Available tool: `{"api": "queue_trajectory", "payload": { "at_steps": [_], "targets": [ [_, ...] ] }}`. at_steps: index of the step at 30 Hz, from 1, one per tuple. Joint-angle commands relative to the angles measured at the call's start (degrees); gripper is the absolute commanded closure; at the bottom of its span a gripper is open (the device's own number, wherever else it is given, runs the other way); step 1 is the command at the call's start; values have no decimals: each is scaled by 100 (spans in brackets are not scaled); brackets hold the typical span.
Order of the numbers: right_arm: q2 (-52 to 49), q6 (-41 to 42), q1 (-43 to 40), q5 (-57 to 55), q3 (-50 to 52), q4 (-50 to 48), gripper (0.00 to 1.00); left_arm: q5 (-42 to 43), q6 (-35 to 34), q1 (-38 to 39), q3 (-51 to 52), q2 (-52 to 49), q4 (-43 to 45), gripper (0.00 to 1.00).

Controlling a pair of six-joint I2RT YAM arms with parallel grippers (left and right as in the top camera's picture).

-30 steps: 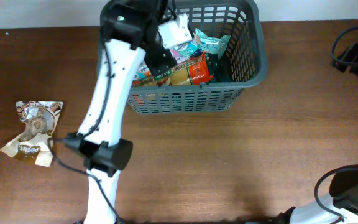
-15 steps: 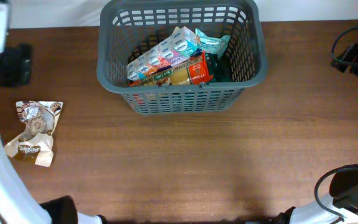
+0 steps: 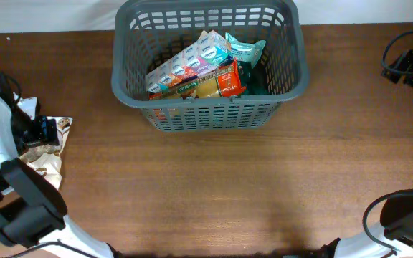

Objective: Pack container
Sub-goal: 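Lower the left gripper onto the clear snack bag and grasp it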

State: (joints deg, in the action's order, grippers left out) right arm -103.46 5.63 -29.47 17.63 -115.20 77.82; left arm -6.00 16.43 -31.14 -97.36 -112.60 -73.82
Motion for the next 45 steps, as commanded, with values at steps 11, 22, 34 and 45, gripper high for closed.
{"api": "queue_trajectory", "payload": {
  "at_steps": [11,22,34,45],
  "targets": [
    [66,0,24,-31,9,22,1,778,1091,-409,39,-1408,855,20],
    [63,0,24,-31,9,46,1,1073,1624,-396,39,-2059,887,62],
    [66,0,24,-31,9,87,1,1080,1906,-380,-647,-2048,592,26],
    [66,0,24,-31,9,87,1,1292,2400,-380,-634,-2155,605,99]
  ]
}}
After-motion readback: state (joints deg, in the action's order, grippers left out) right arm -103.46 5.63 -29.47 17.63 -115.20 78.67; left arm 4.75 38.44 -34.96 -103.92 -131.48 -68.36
